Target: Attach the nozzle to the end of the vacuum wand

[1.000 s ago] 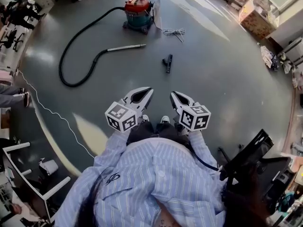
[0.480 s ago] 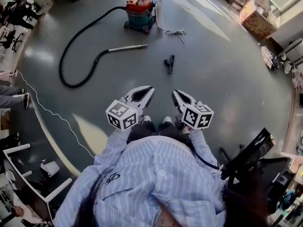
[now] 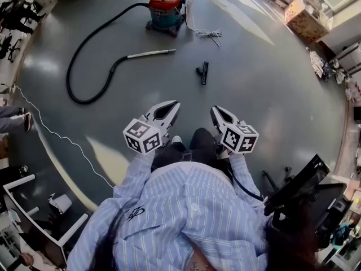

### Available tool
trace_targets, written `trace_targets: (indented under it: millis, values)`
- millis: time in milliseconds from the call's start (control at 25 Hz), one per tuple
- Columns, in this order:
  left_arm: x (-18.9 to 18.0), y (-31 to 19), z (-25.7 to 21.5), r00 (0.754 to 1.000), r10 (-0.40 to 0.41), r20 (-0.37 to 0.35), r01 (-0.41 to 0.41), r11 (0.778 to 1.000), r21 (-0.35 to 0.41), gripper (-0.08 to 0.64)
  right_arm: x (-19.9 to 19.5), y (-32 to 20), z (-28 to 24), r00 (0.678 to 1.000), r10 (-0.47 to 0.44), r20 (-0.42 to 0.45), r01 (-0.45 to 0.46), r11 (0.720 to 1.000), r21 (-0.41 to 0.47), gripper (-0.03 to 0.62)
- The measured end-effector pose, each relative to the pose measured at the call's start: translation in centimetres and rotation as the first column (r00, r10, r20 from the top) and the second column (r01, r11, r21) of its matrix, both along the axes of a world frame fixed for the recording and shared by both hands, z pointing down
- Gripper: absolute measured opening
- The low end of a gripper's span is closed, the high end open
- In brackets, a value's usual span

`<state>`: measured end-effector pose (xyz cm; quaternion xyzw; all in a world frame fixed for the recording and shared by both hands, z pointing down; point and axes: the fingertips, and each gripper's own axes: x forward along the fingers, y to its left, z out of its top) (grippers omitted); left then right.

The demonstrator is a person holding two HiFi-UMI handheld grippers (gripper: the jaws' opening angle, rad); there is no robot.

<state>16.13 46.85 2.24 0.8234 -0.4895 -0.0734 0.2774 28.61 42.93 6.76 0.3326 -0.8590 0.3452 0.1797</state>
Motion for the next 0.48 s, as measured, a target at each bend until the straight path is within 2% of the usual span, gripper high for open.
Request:
trace_targets:
  millis: [120, 280, 480]
  values:
    - [-0.6, -0.9, 1.1, 1.0, -0.002, 0.003, 0.002, 1.0, -0.029, 0.006, 1.3, -1.3, 0.6, 0.998, 0.045, -0.033, -0.045, 0.999, -0.022, 0.016]
    - [-1.3, -3.6, 2.5, 1.0, -0.001, 0.03, 0.002, 0.999, -0.047, 0.006, 2.3, -4.6, 1.7, 0.995, 0.093, -0.033, -0.095, 0.994, -0.054, 0.015]
    - [-3.2, -9.3, 3.7, 0.999, -0.024, 0.029, 0.026, 0.997, -0.067, 0.006, 1.0, -11.2, 3.2, 0.995, 0.095, -0.033, -0.097, 0.992, -0.076, 0.017]
